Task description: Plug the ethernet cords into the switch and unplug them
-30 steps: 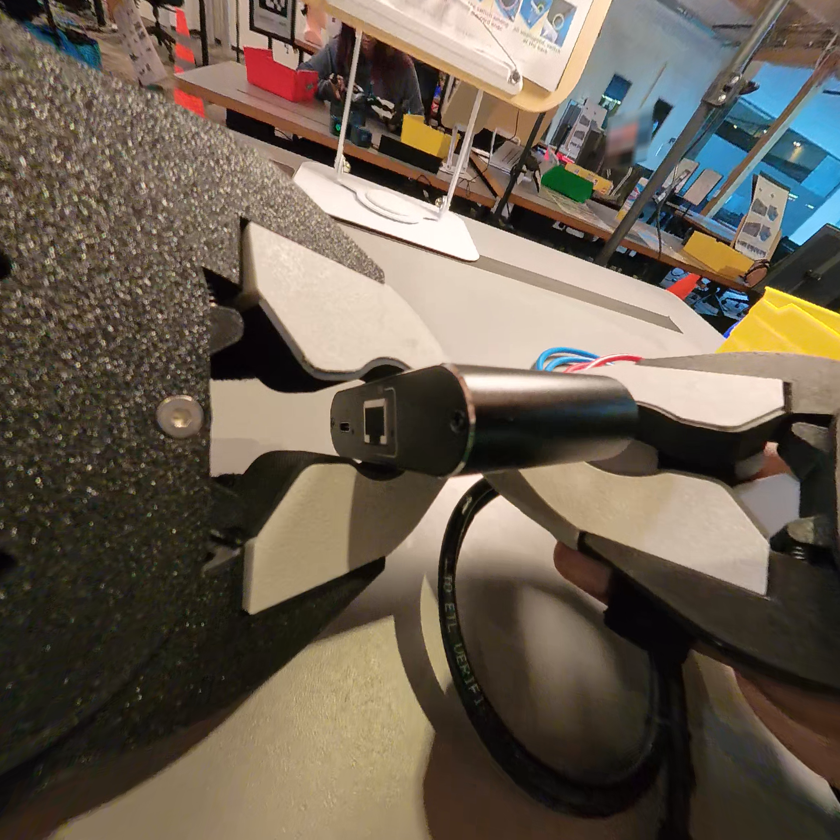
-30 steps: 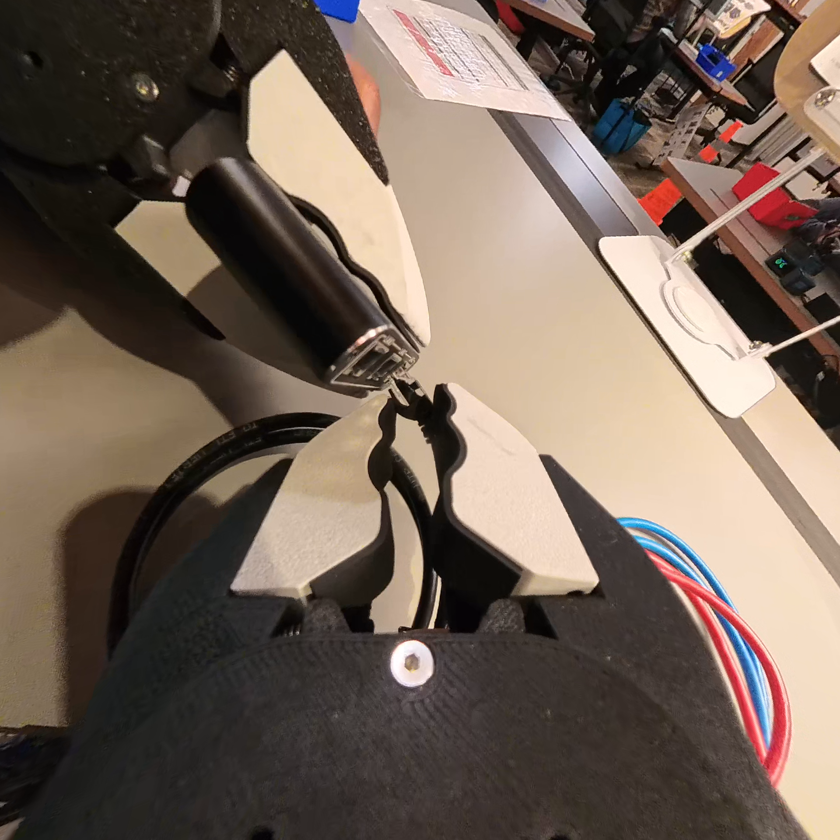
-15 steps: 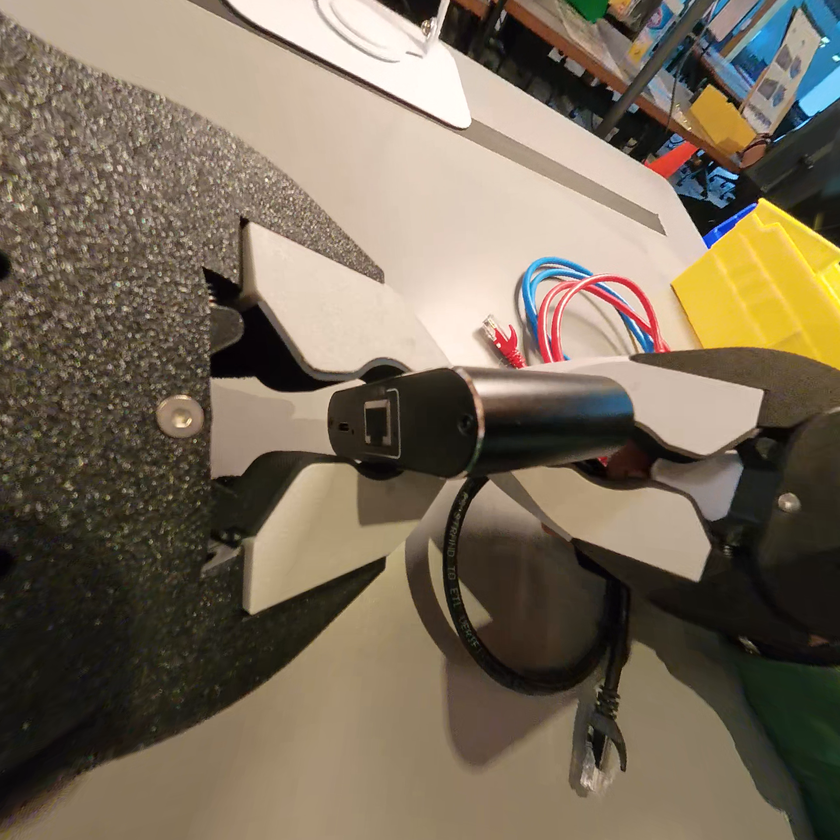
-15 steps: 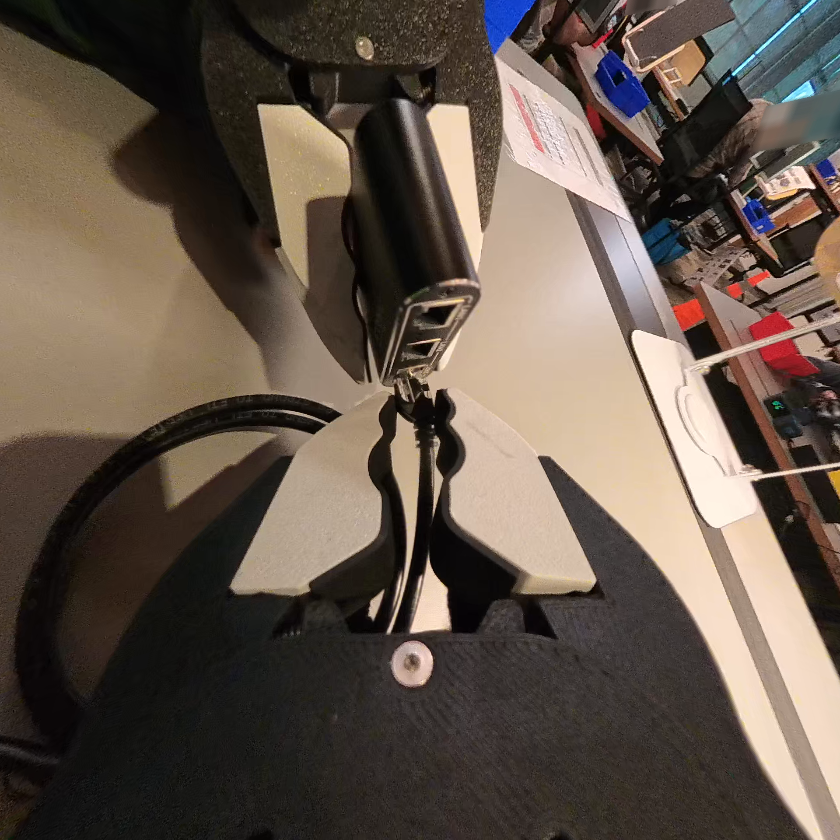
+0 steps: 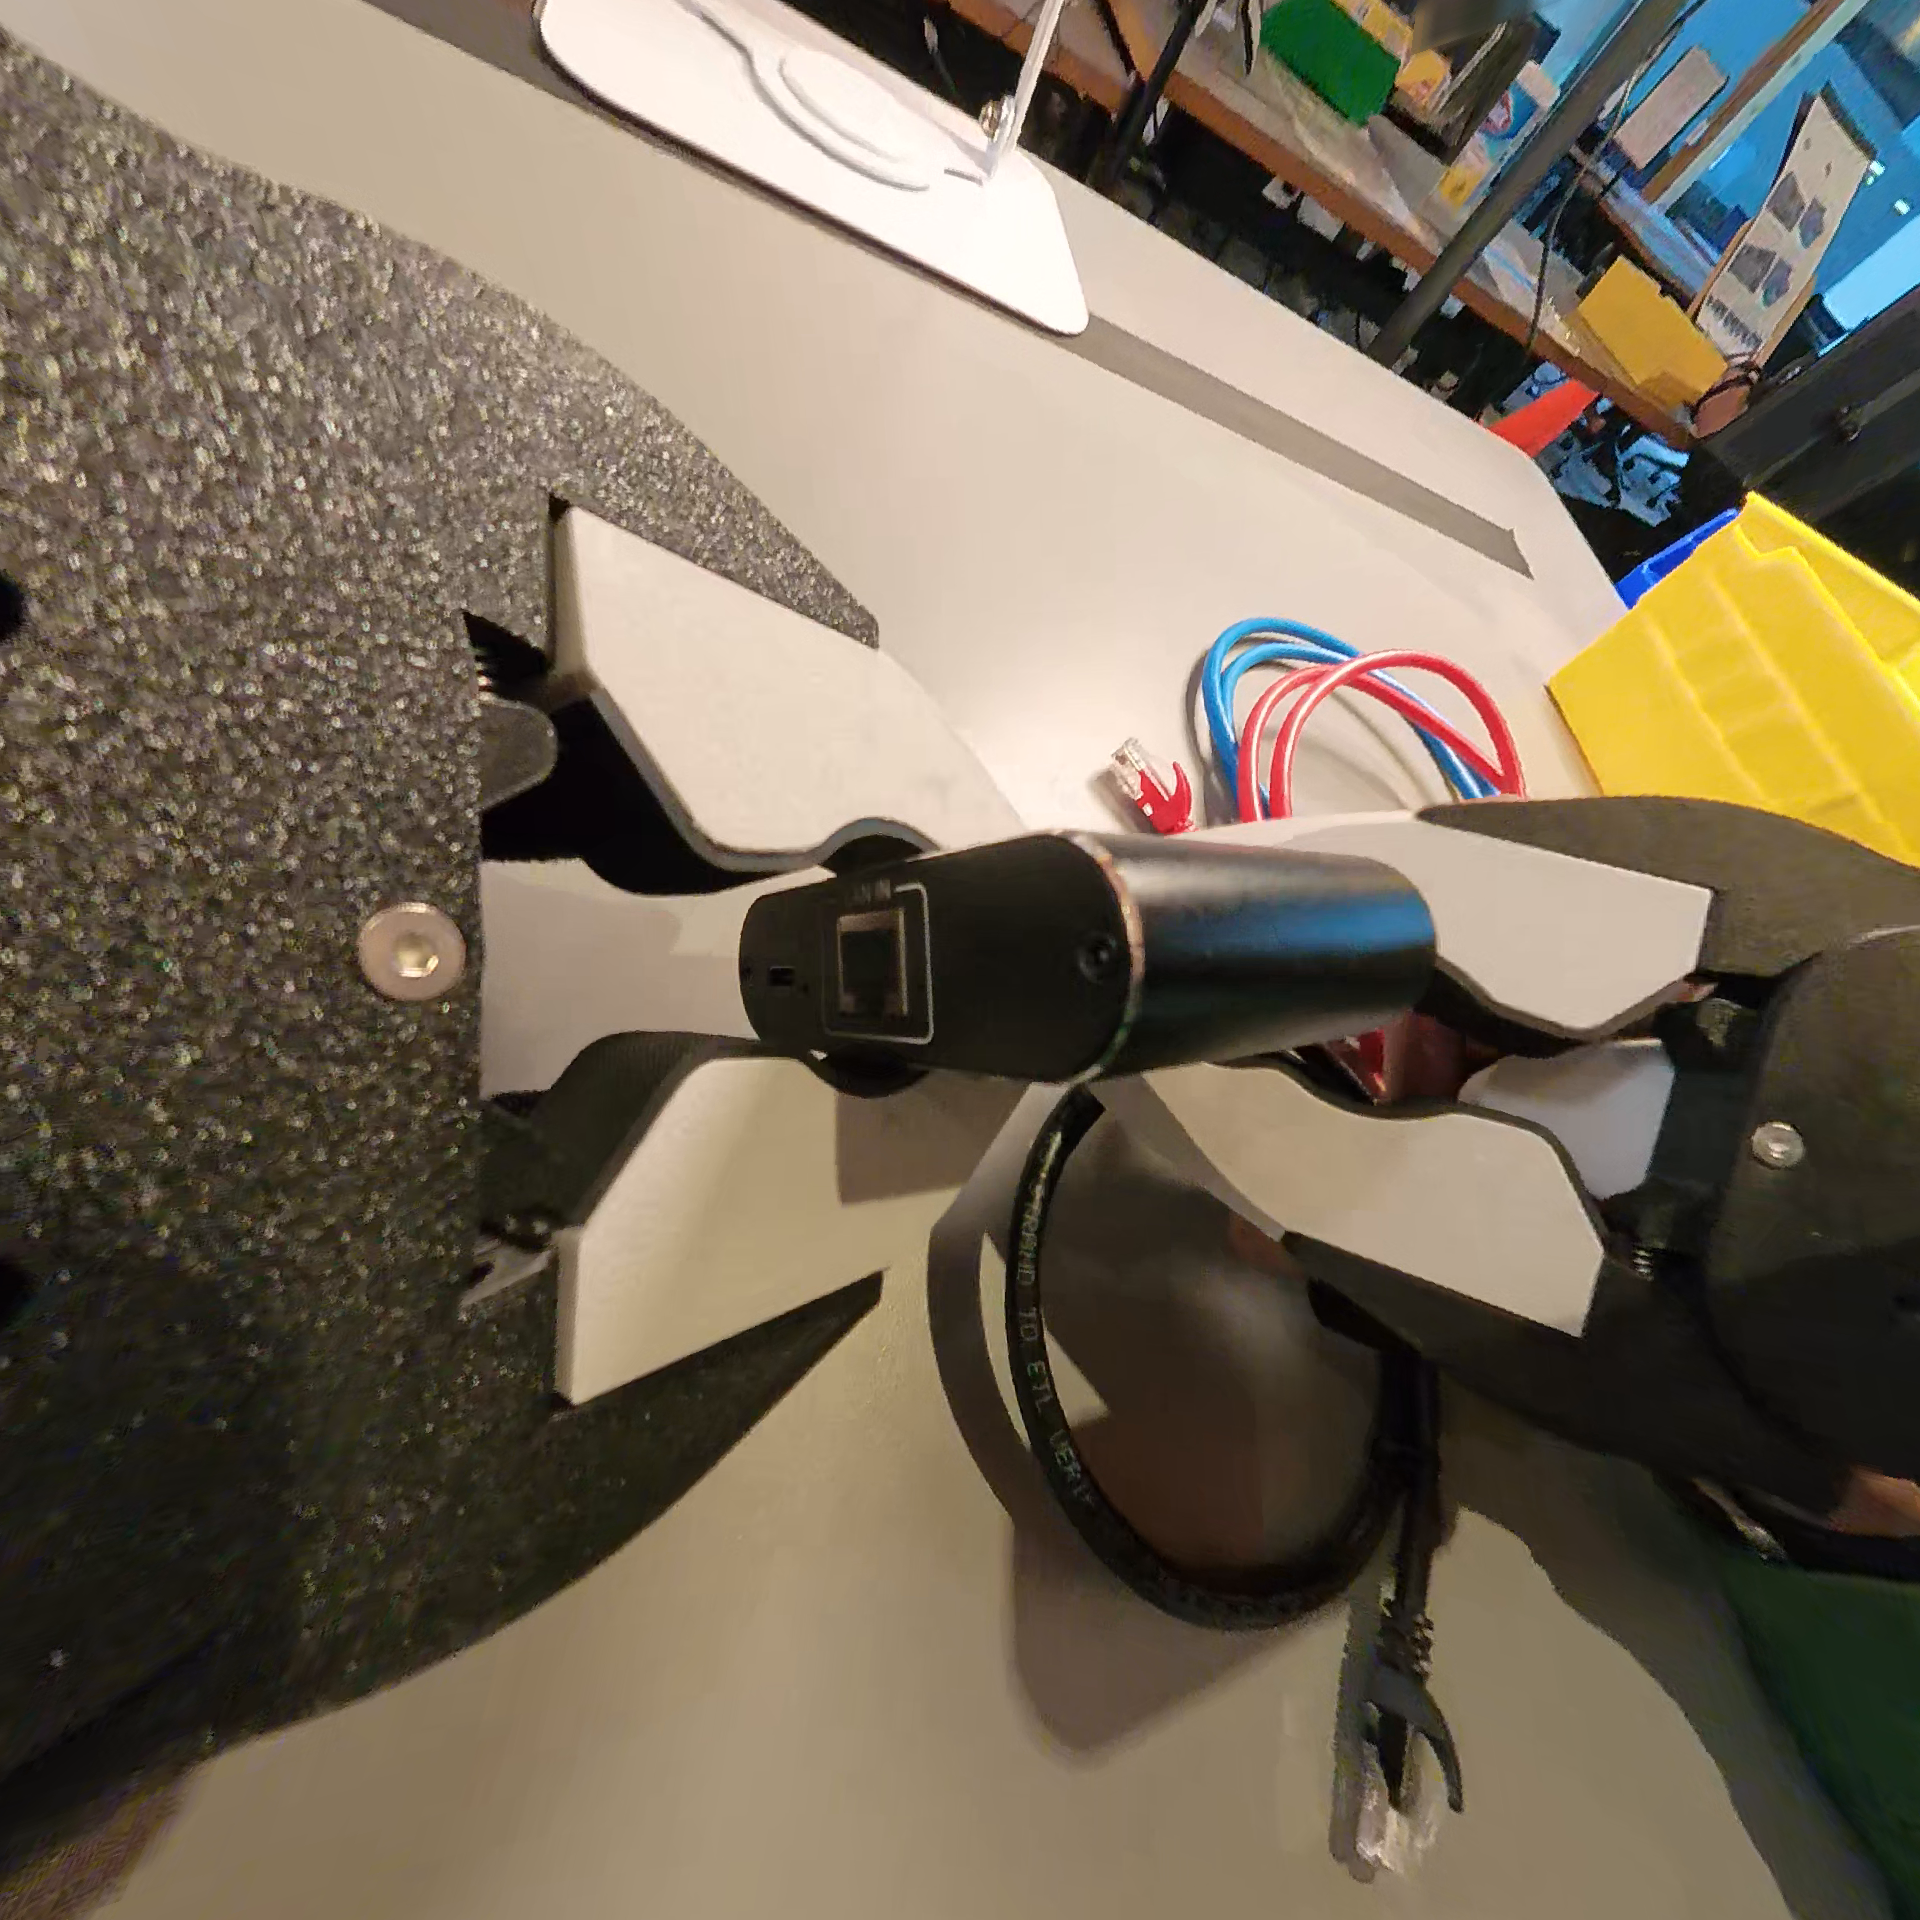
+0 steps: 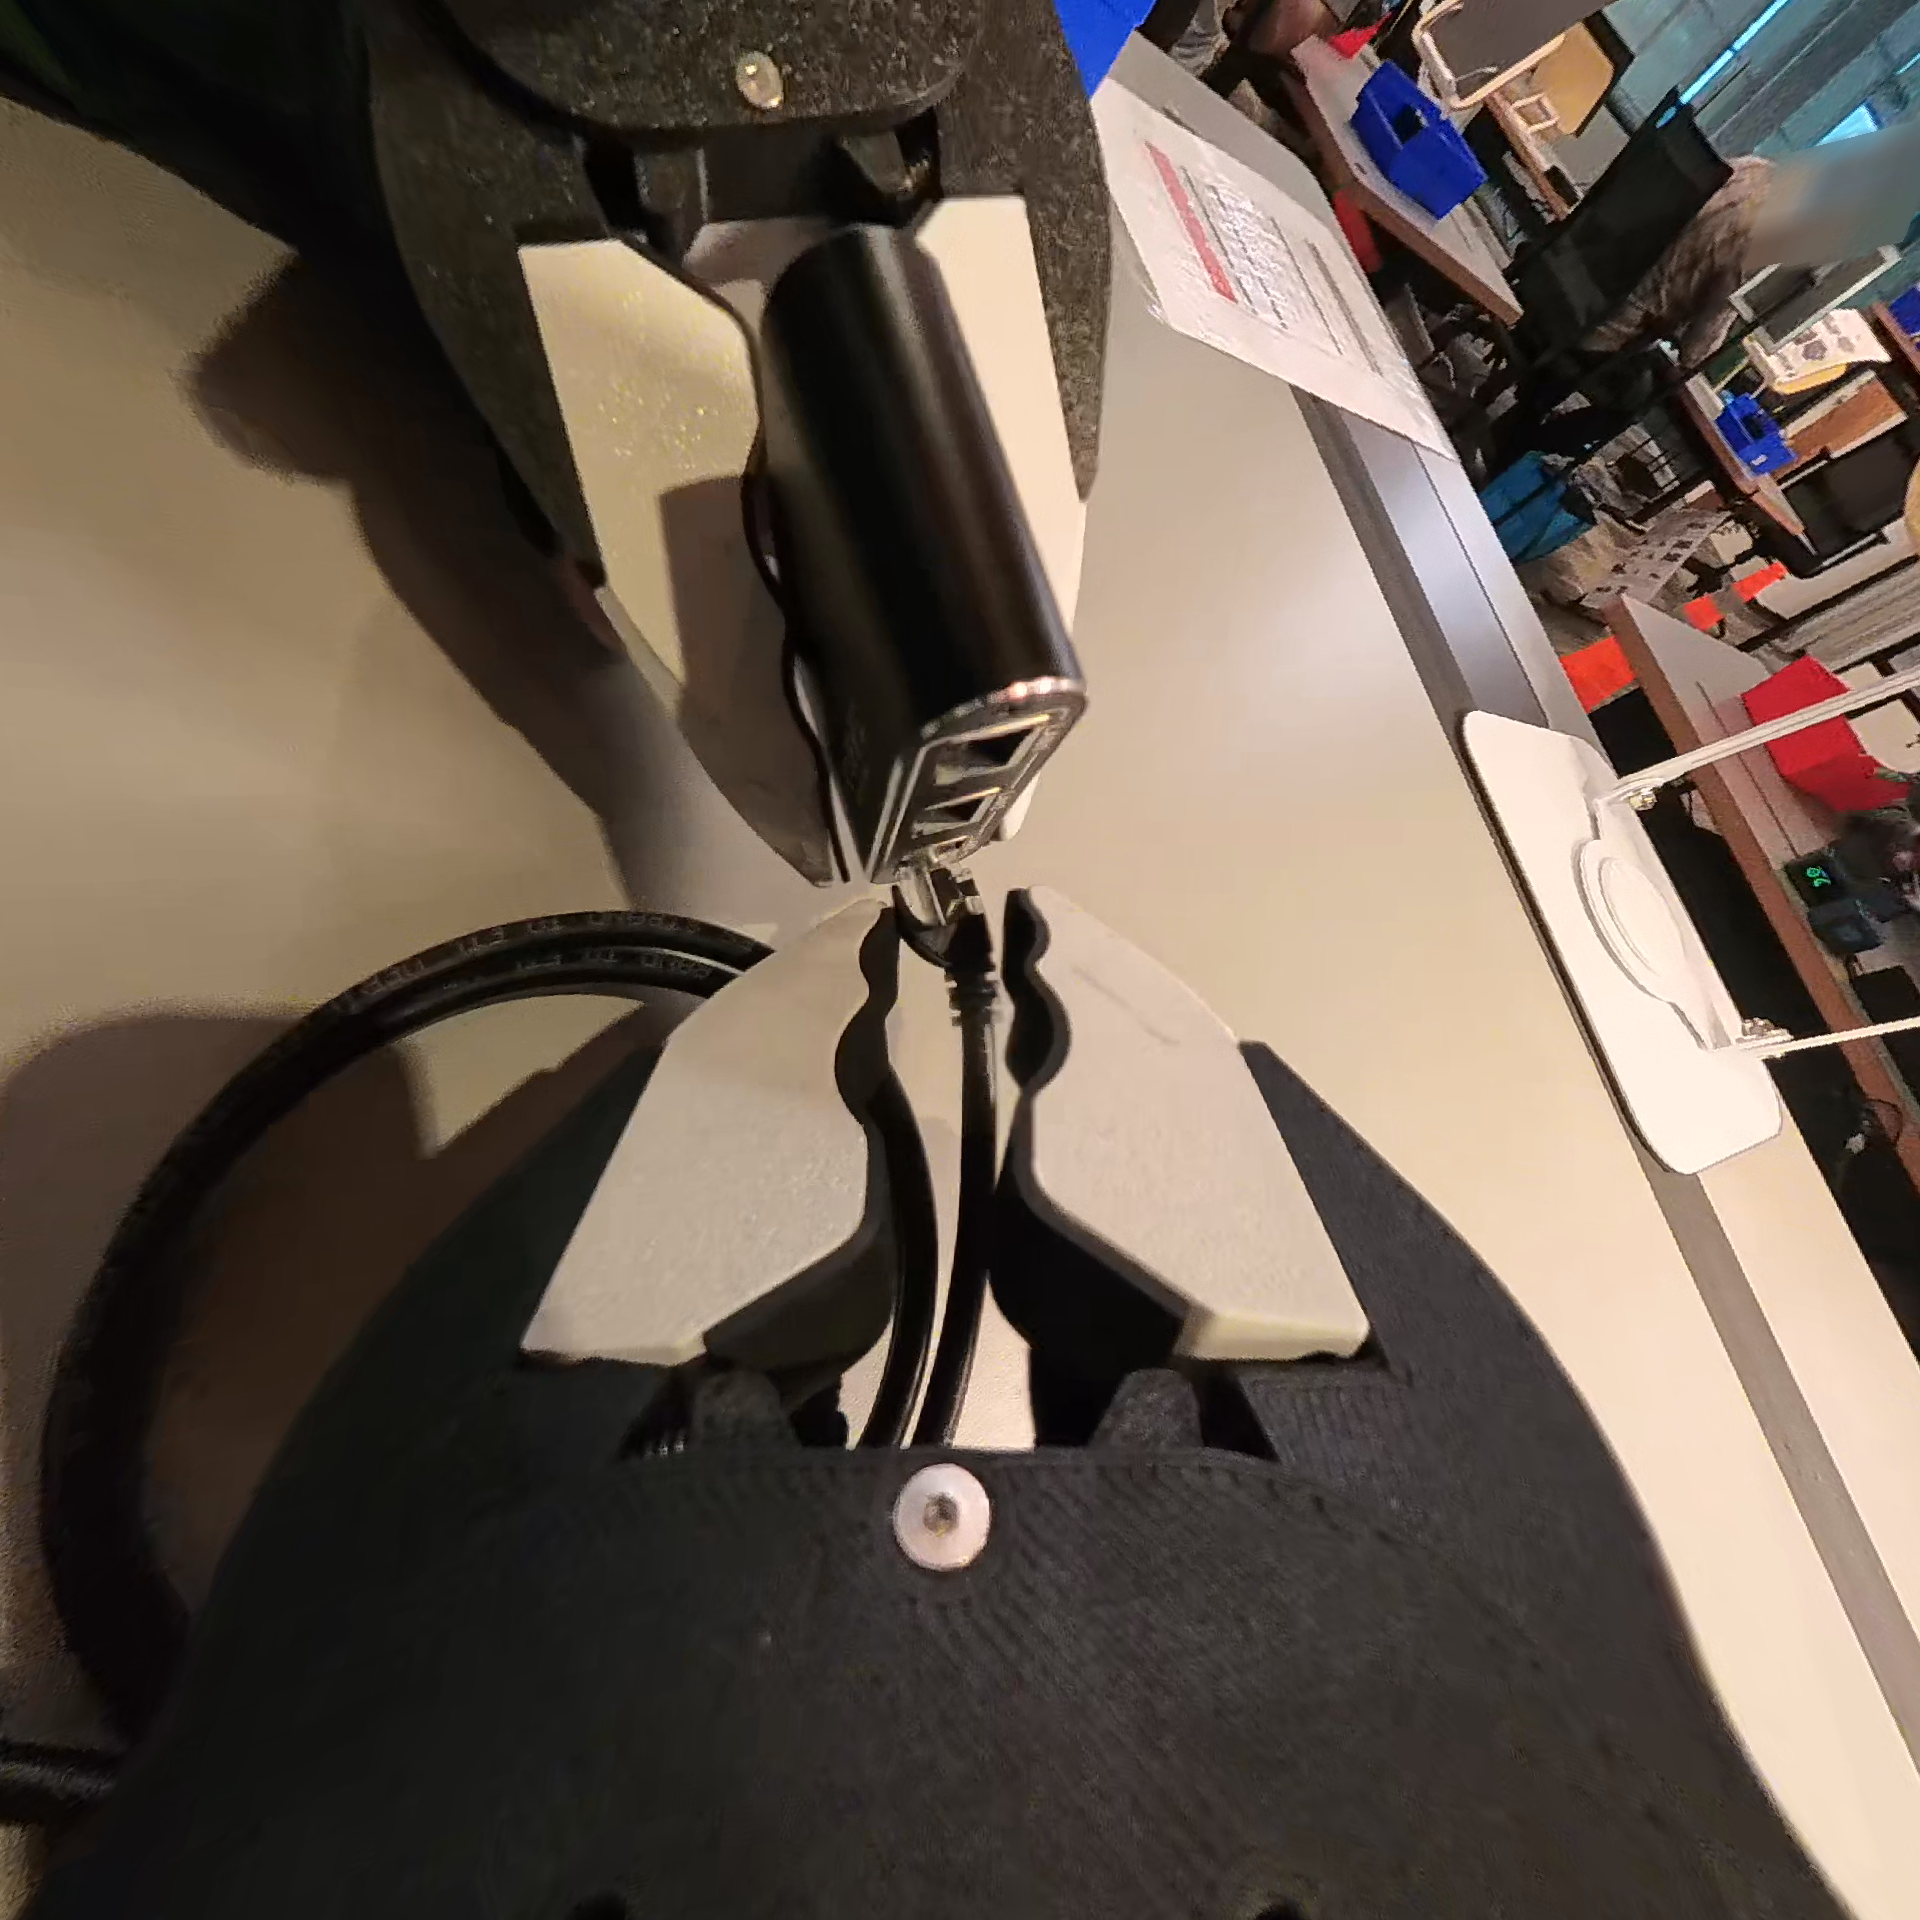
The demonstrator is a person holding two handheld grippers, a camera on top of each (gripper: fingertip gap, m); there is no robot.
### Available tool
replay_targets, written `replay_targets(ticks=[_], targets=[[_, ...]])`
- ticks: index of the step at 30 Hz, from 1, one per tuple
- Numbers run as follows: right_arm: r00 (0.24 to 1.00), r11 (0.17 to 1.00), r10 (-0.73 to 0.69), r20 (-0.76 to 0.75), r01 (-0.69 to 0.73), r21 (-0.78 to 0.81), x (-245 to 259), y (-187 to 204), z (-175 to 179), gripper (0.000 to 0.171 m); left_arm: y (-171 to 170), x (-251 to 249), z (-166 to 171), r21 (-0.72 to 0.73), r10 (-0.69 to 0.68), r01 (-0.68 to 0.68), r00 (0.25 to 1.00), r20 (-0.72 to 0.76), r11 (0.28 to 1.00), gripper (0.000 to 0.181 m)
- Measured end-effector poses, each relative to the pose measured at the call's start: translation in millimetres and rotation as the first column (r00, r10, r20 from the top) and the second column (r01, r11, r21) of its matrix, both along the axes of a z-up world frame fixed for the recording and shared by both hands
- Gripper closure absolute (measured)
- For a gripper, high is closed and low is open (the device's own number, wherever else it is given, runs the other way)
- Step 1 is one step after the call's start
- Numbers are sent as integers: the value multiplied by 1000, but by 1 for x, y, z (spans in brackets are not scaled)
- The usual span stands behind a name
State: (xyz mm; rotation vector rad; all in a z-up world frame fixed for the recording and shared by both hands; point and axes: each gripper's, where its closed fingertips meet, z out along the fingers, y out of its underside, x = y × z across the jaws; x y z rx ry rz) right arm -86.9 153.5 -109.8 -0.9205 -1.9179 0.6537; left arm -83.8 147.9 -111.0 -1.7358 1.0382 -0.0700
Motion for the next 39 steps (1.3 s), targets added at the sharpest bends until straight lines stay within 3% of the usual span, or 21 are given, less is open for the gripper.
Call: replay_targets(ticks=[8,26,39], targets=[[999,1000,19,-50,-19,1,-1,-1,6,142,-2,3,4,37,-34,33,999,18,999,153],[989,990,99,-113,-109,-86,5,-5,21,156,-3,2,21,68,-51,42,988,143,997,154],[990,995,96,-106,-98,-22,3,-7,17,154,-6,6,24,91,-81,68,985,149,994,154]])
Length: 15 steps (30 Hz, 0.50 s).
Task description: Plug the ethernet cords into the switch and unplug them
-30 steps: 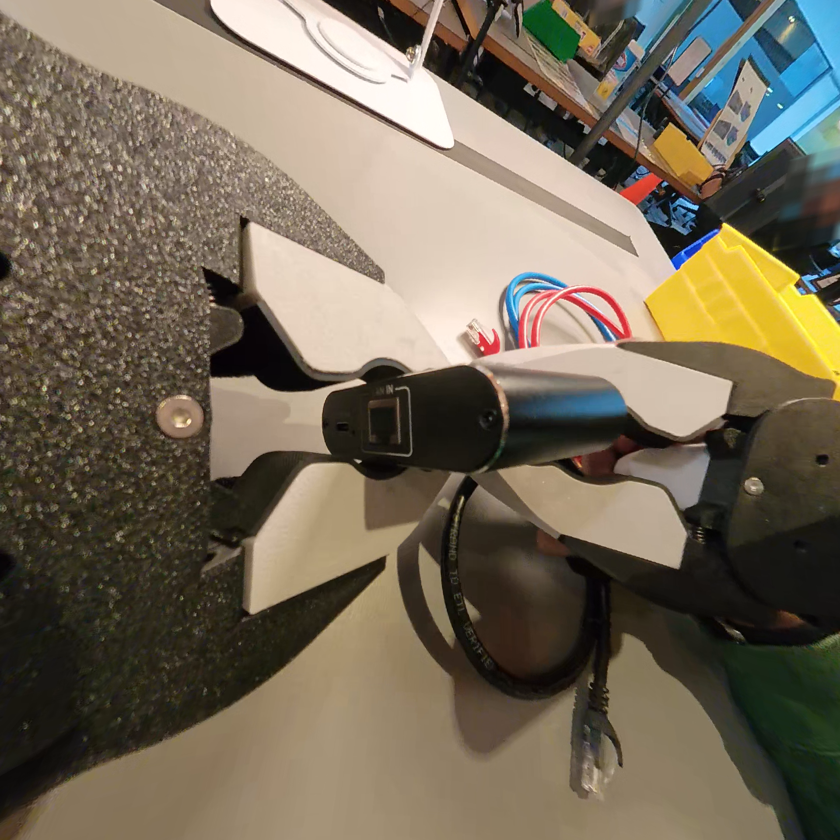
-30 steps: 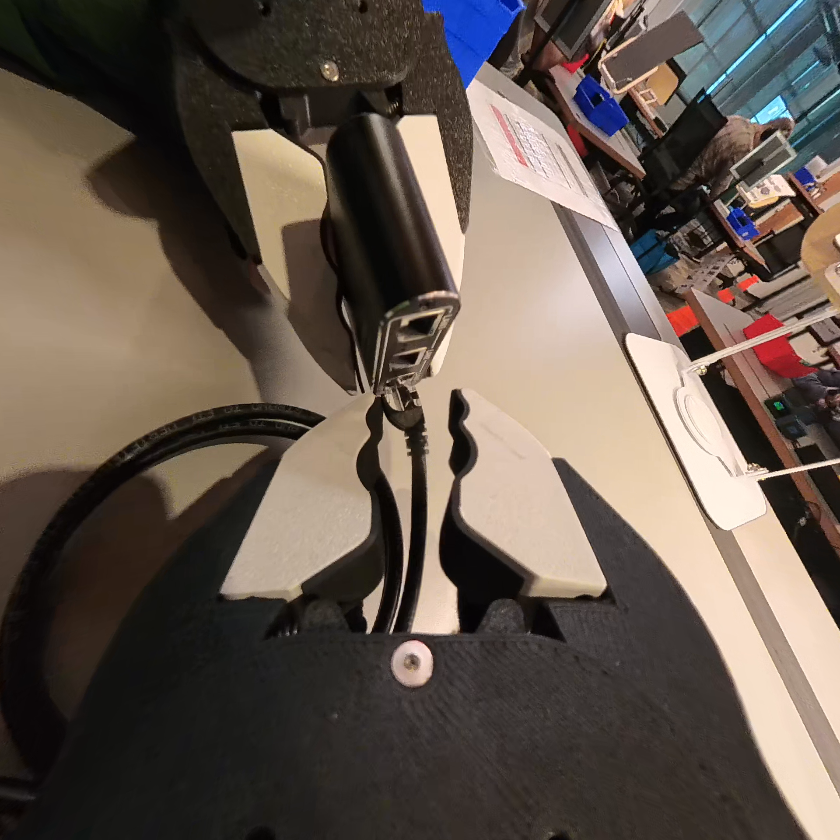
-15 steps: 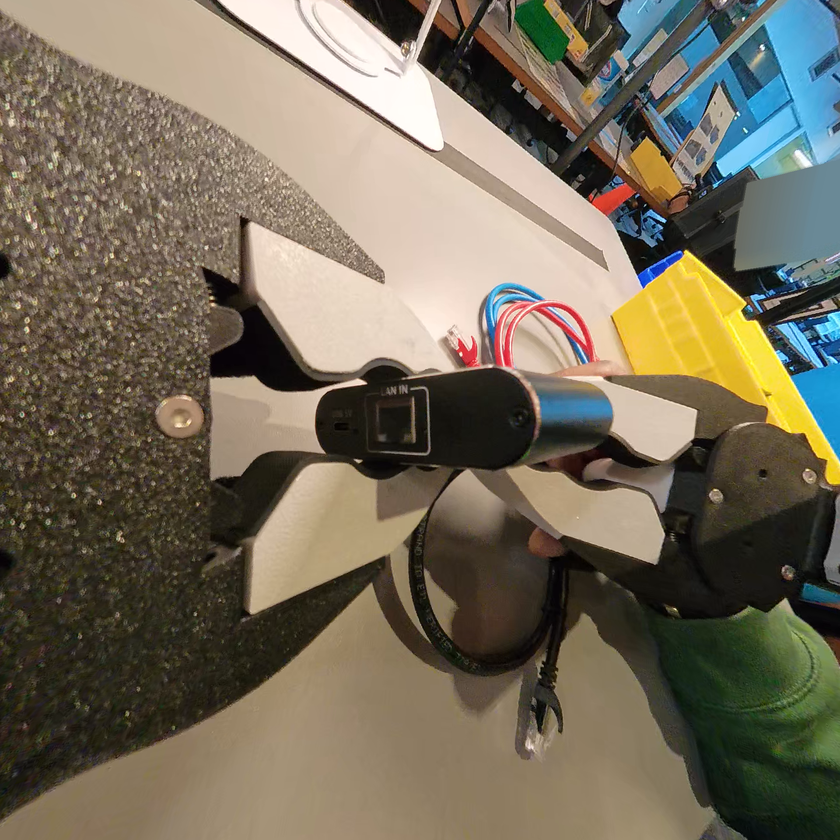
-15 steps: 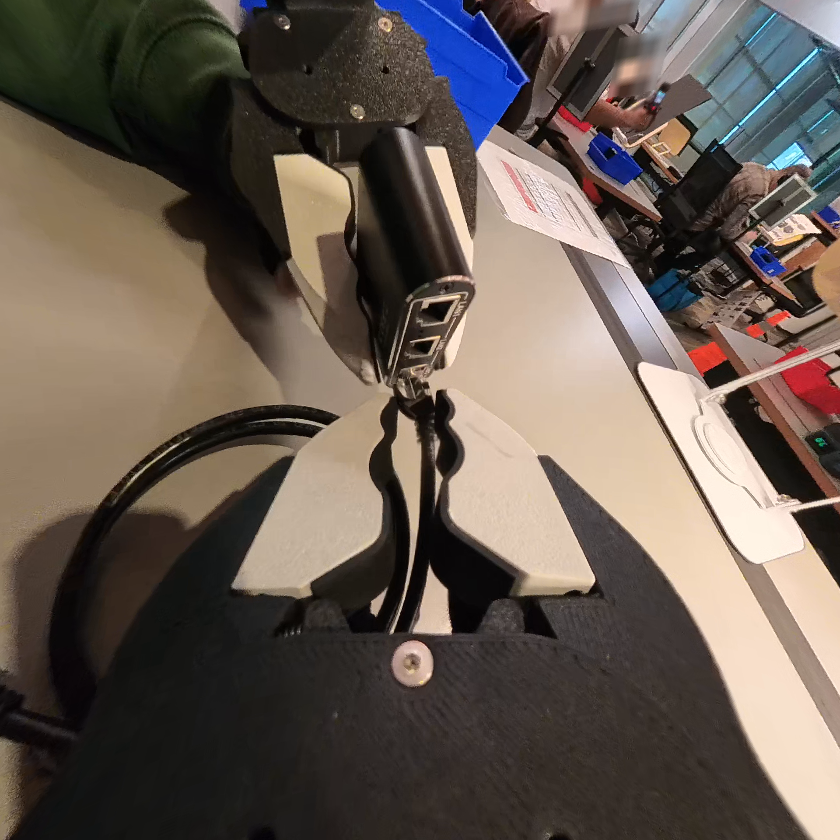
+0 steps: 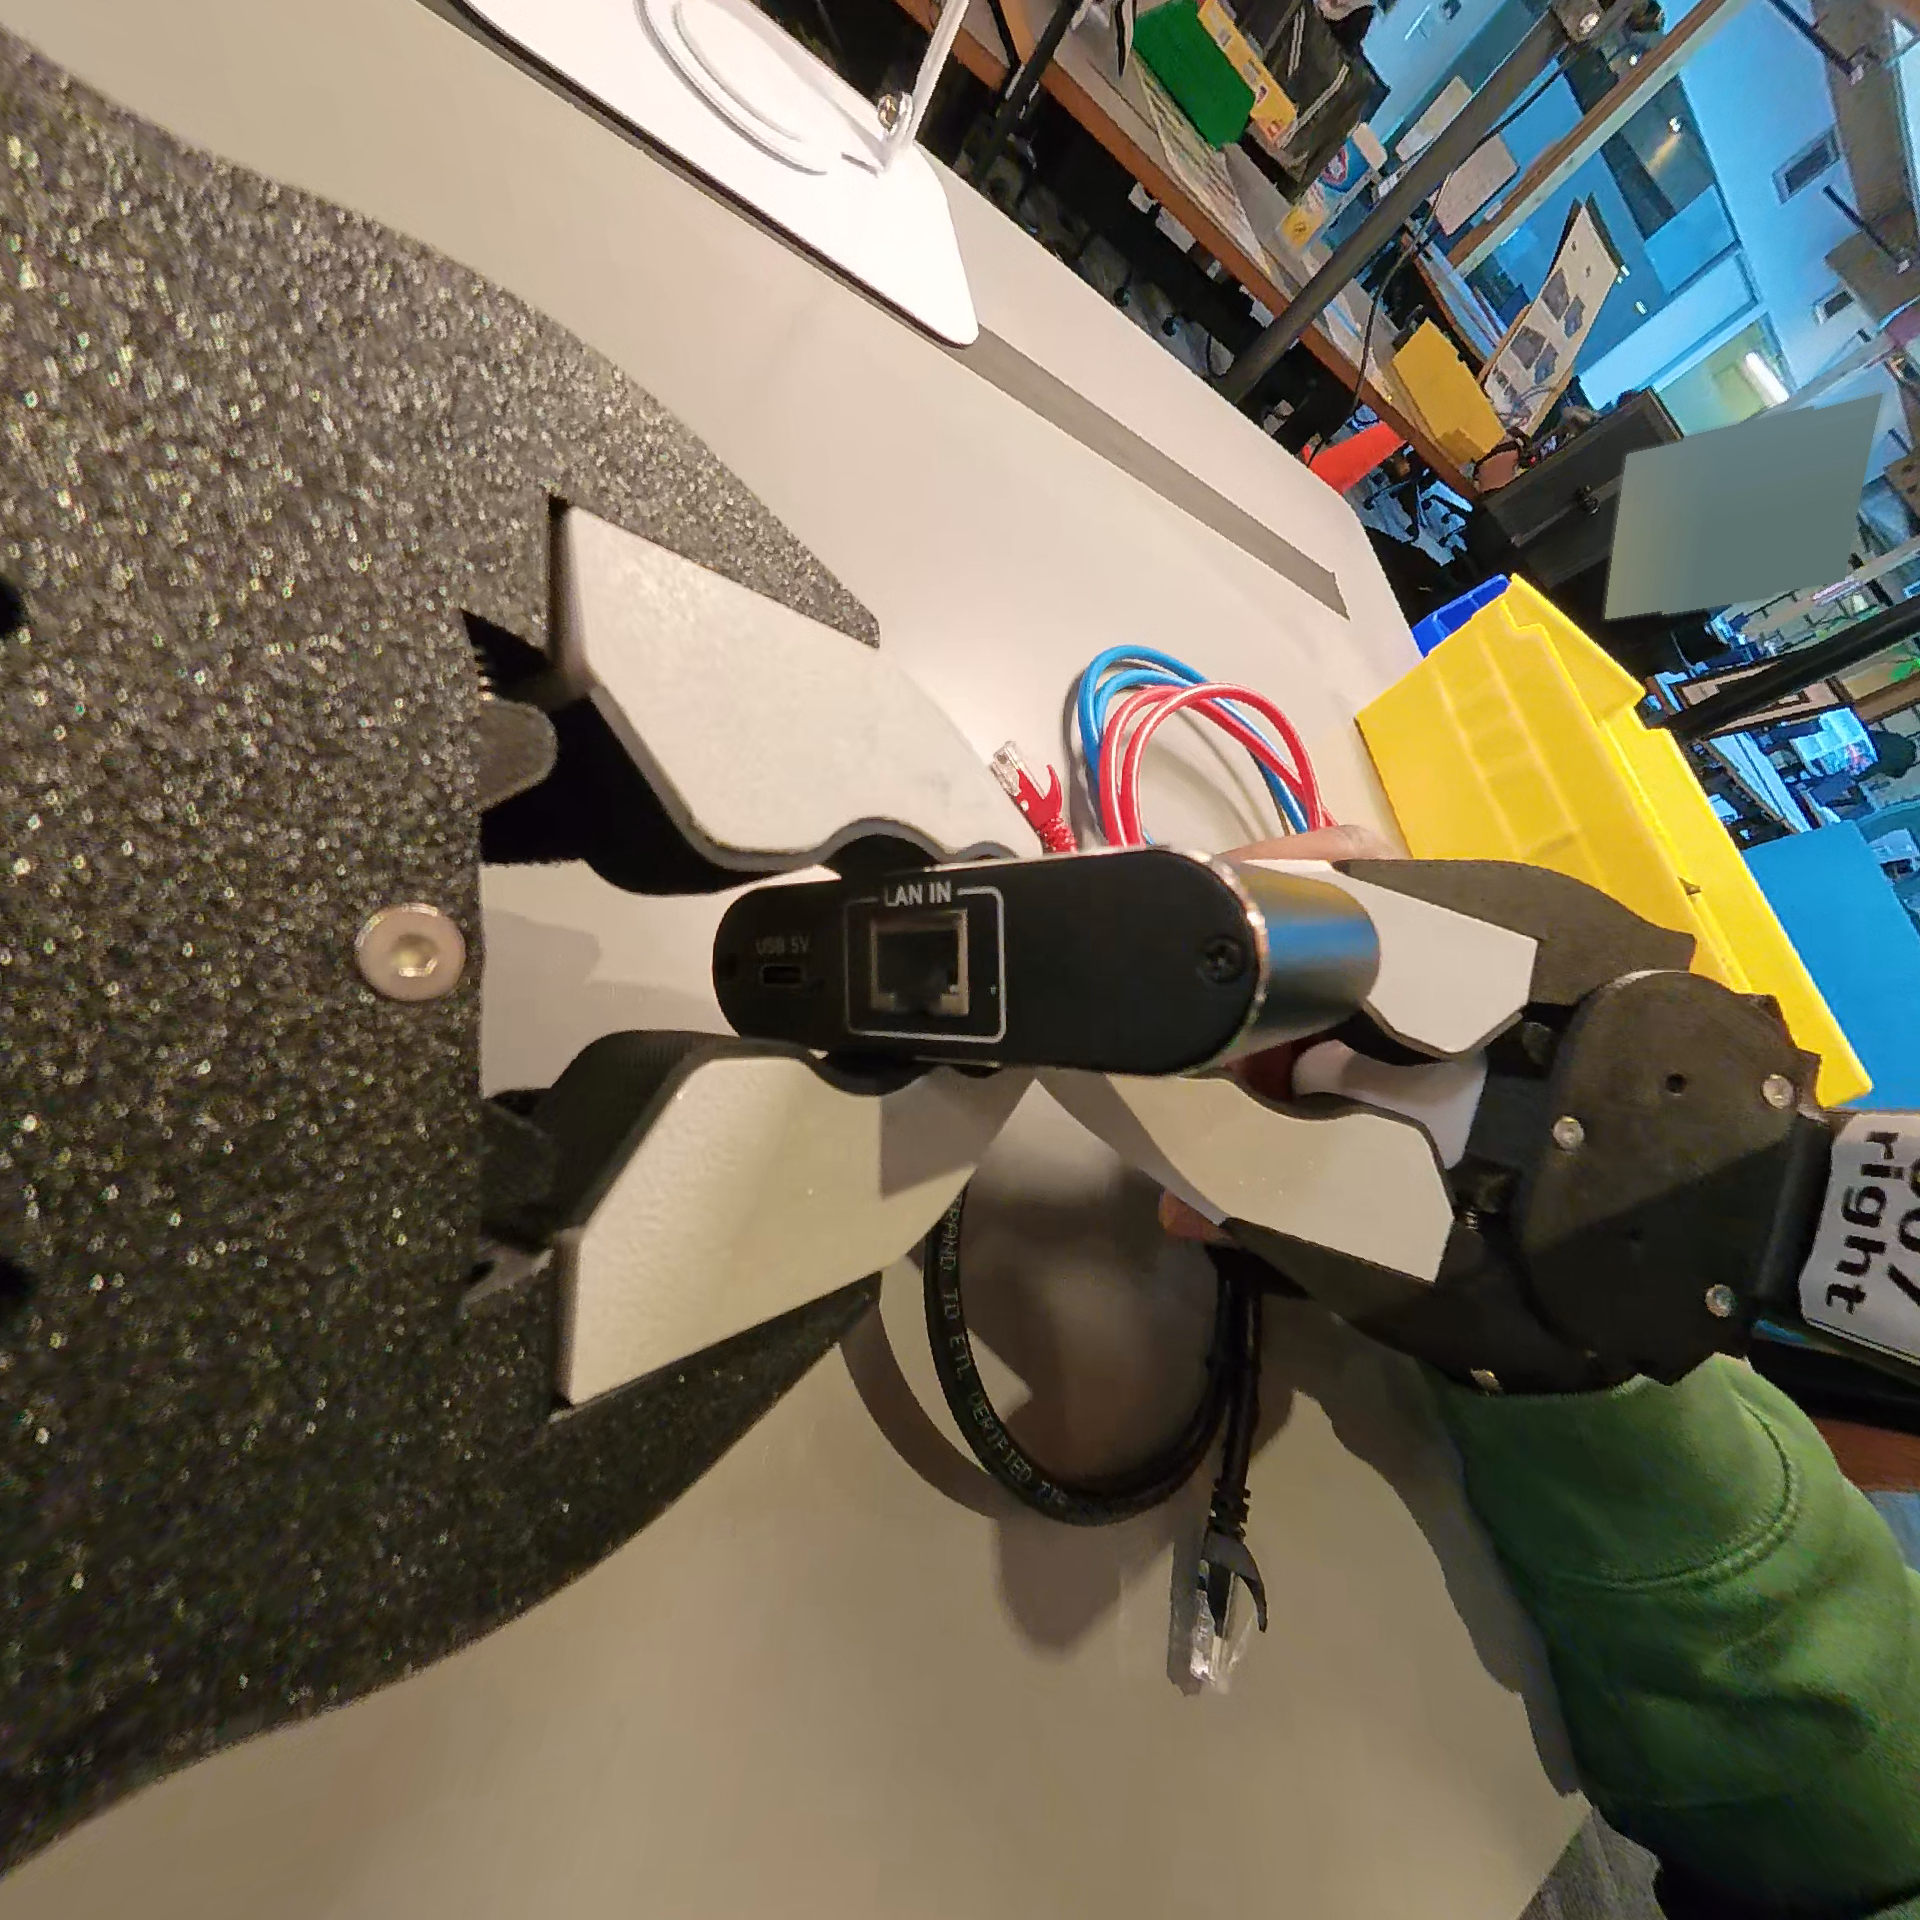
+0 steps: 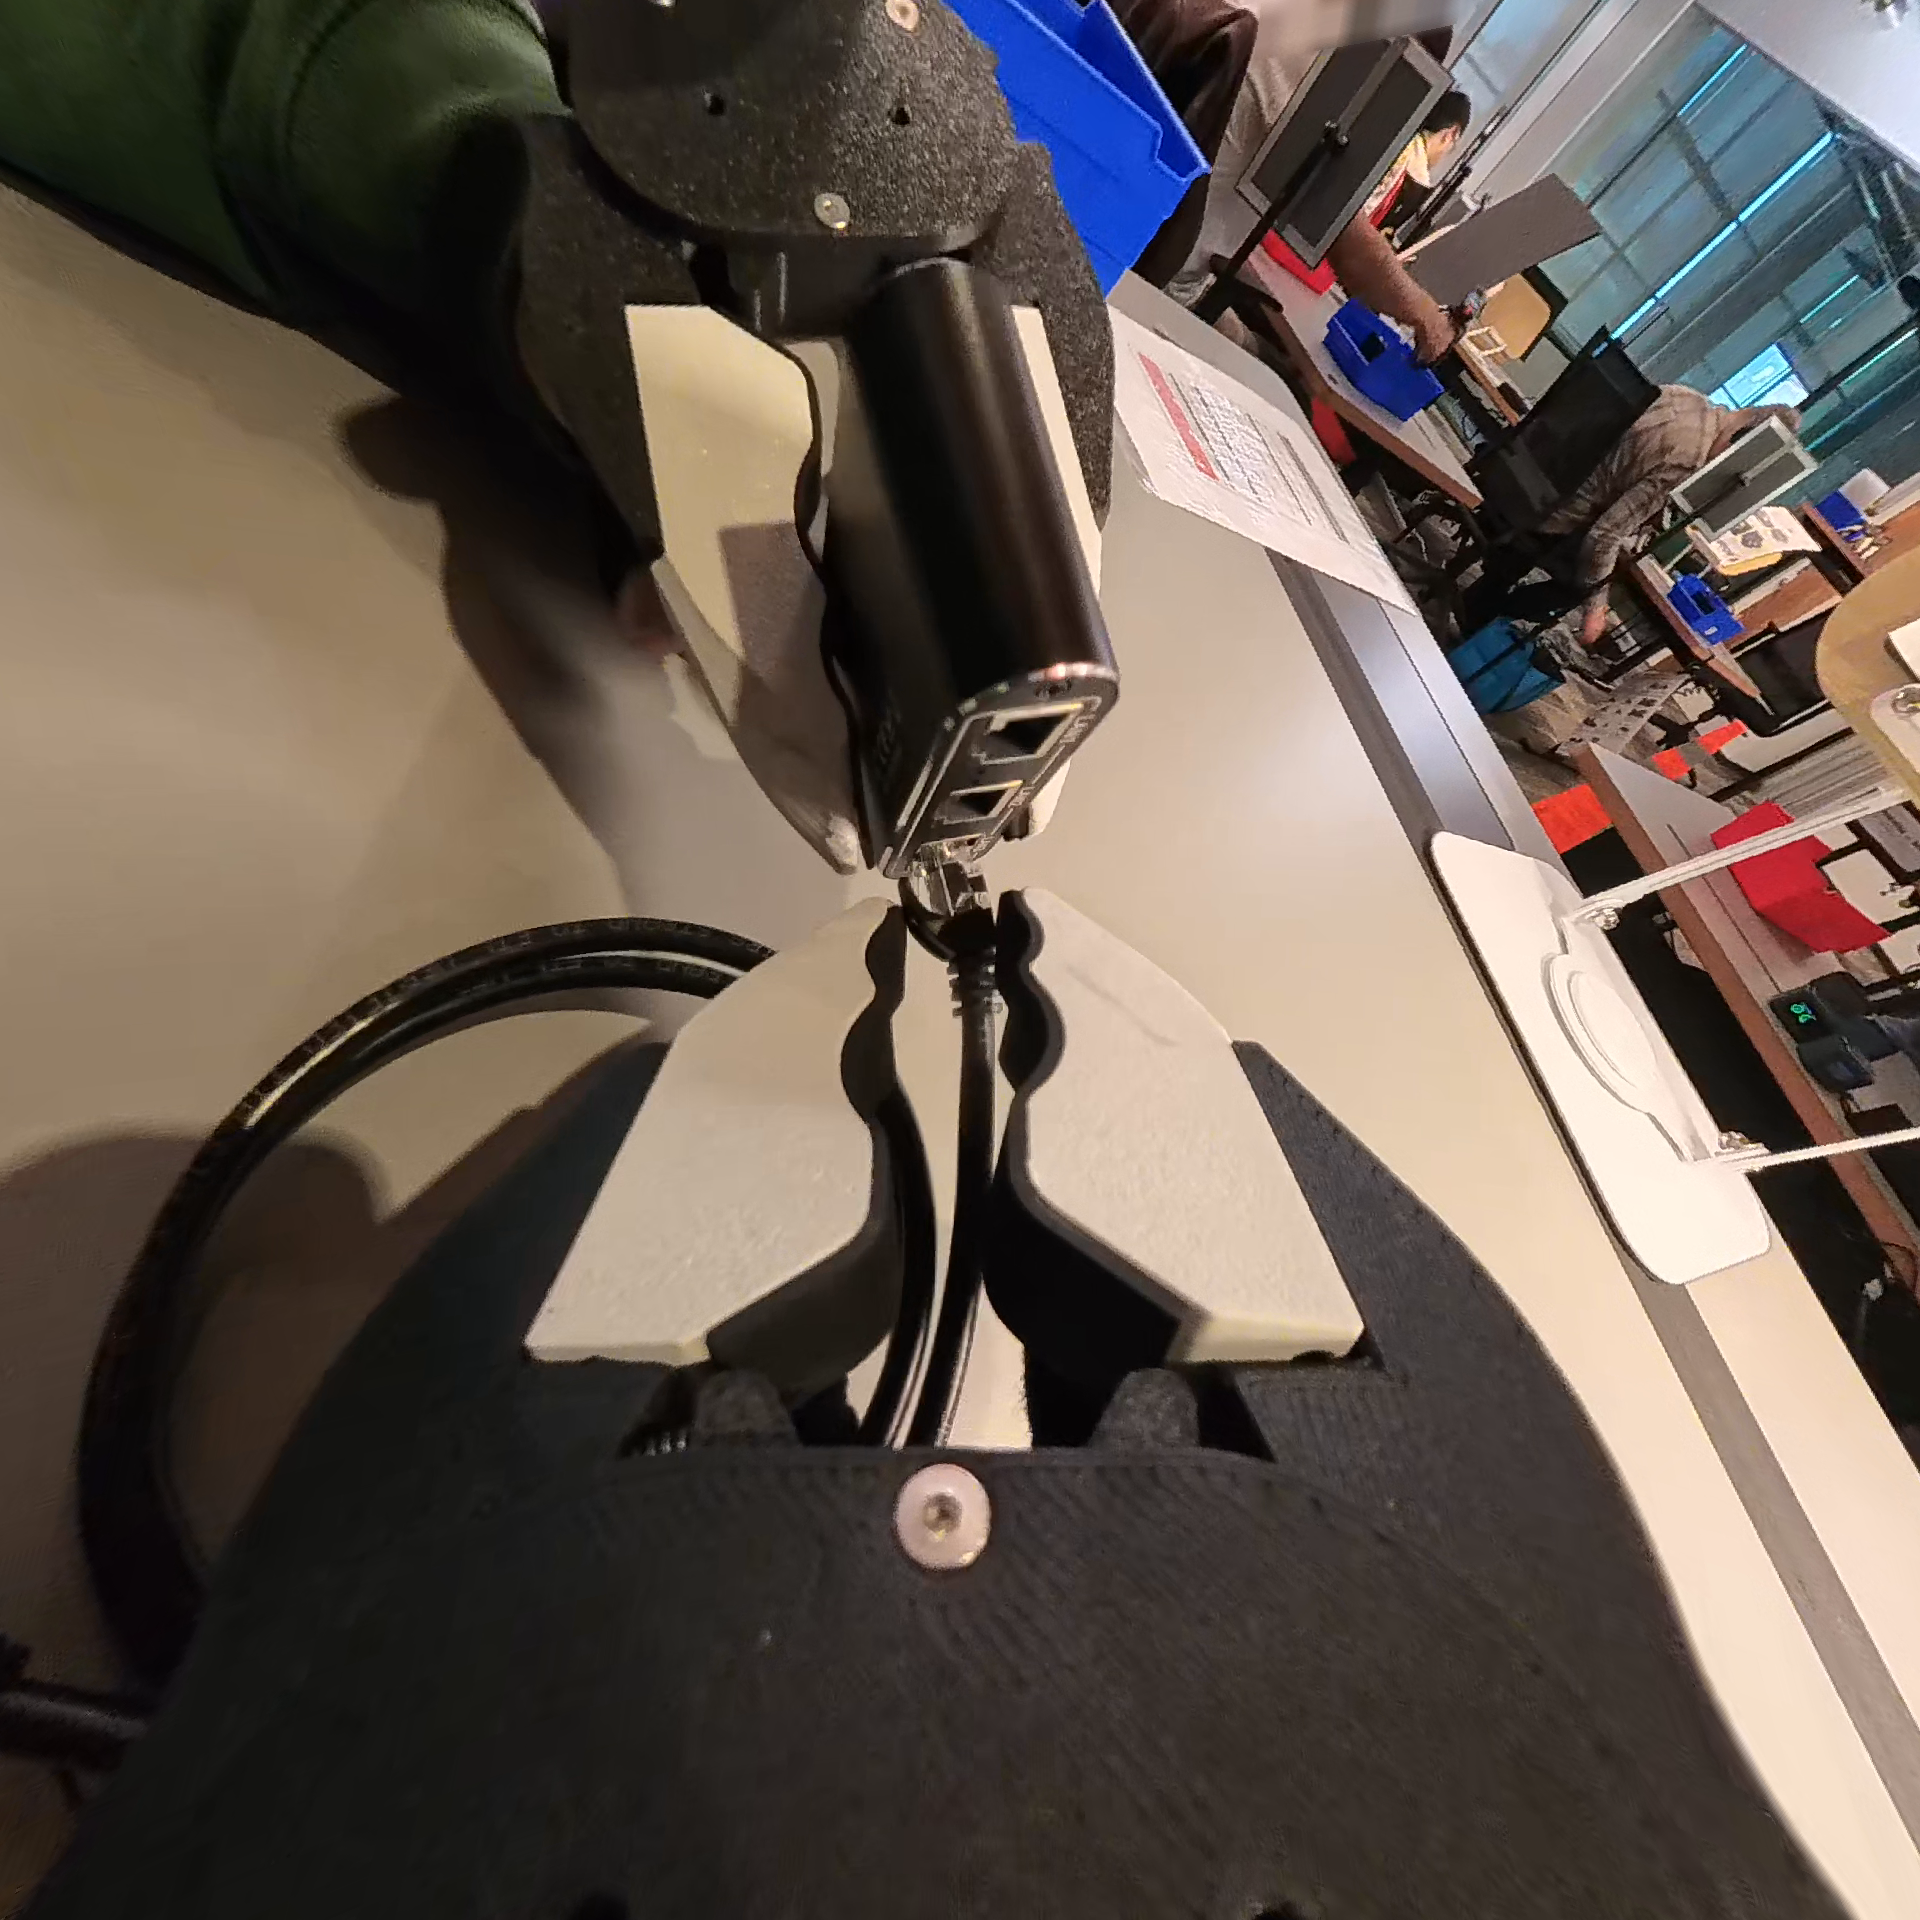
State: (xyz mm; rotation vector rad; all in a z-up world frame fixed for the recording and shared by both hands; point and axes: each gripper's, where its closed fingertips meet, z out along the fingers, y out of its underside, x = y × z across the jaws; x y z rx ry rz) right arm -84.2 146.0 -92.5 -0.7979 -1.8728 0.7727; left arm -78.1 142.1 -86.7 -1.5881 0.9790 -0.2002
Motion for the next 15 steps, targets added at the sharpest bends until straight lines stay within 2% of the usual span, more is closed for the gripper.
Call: replay_targets(ticks=[7,15], targets=[[1000,999,-4,5,3,54,1,0,0,156,0,-4,-5,22,12,-11,999,-53,1000,154],[999,998,-29,26,27,62,1,9,-4,156,0,-8,8,57,13,-14,1000,25,998,153]])
